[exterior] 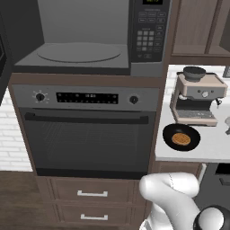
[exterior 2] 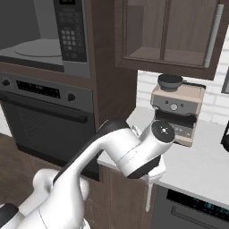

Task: Open the microwave, place the bowl with waffle inside the microwave, then close the microwave door and turn it on.

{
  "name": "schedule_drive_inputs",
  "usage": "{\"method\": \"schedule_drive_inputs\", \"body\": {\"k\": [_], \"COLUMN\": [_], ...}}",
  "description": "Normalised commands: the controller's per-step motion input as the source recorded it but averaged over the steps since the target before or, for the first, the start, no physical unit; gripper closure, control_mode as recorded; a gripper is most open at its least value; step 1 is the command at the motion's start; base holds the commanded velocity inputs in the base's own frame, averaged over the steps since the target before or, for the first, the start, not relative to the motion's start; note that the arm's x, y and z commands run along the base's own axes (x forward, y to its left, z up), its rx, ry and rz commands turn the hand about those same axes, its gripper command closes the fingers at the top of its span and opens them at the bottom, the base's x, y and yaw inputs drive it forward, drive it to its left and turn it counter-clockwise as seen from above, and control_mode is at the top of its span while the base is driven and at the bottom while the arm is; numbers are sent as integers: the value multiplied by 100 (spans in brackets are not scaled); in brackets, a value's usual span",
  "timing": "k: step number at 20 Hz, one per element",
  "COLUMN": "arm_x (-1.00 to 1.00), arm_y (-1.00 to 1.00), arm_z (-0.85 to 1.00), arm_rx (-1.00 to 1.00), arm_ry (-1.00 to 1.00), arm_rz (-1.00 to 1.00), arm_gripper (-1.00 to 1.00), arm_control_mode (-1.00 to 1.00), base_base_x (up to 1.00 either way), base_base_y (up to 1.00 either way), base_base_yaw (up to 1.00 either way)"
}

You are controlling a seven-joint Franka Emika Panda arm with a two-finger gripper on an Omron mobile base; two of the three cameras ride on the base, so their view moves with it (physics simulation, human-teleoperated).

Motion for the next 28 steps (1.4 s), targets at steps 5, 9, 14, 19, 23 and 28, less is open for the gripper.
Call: {"method": "schedule_drive_inputs", "body": {"k": [5,9,14,19,23,28], "arm_x": [73,64,48,46,31,25], "arm_y": [-1,0,0,0,0,0], "arm_z": [-23,-30,-41,-48,-56,-49], "arm_rx": [3,1,0,0,0,0], "arm_ry": [-1,0,0,0,0,0], "arm_rz": [17,8,2,1,0,0], "arm_gripper": [-100,-100,-100,-100,-100,-100], "arm_control_mode": [-100,-100,-100,-100,-100,-100], "base_base_x": [0,0,0,0,0,0], "base_base_y": [0,0,0,0,0,0], "base_base_yaw": [0,0,0,0,0,0]}}
